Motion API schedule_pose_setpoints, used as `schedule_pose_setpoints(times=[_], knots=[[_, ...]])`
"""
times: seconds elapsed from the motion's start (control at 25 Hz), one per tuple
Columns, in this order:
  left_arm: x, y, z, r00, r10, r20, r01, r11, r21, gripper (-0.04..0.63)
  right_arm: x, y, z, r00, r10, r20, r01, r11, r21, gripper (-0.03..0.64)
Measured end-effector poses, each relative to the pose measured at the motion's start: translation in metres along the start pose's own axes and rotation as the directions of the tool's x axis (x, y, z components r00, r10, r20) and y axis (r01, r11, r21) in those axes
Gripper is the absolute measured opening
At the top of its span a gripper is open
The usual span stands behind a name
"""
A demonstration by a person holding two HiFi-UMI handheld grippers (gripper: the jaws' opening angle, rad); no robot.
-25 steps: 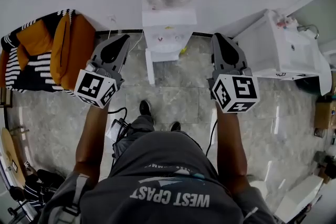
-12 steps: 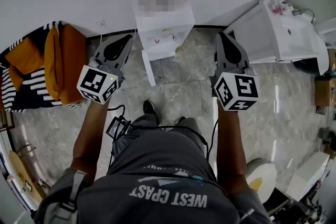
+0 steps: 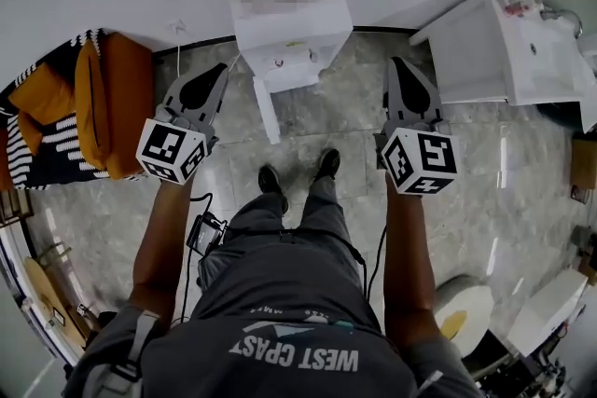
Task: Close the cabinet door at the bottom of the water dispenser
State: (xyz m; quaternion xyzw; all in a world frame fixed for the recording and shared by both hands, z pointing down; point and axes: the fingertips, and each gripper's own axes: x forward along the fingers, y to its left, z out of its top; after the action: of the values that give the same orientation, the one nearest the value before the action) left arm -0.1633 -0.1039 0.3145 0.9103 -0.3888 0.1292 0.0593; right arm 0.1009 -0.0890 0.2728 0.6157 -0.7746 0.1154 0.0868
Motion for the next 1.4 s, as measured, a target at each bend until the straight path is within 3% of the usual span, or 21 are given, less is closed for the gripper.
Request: schedule_pose_setpoints(times=[0.28, 0.64, 1.08, 1.4], knots=[[0.030, 0.008, -0.053, 0.994, 0.071, -0.081, -0.076, 0.995, -0.059, 0.017, 0.037, -0.035, -0.055, 0.999, 0.014, -0.051, -0.012, 0.999, 0.044, 0.029], [0.064, 0.016, -0.169, 0.971, 0.077, -0.227, -0.114, 0.982, -0.153, 0.018, 0.070, -0.045, -0.145, 0.985, 0.047, -0.167, -0.034, 0.996, 0.079, 0.031], [0.098, 0.013, -0.316, 0.920, 0.016, -0.392, -0.132, 0.953, -0.272, 0.018, 0.087, -0.044, -0.235, 0.960, 0.070, -0.270, -0.041, 0.993, 0.112, 0.031], [0.108, 0.008, -0.425, 0.854, -0.048, -0.519, -0.167, 0.918, -0.359, 0.020, 0.098, -0.043, -0.282, 0.946, 0.075, -0.316, -0.036, 0.991, 0.125, 0.031]])
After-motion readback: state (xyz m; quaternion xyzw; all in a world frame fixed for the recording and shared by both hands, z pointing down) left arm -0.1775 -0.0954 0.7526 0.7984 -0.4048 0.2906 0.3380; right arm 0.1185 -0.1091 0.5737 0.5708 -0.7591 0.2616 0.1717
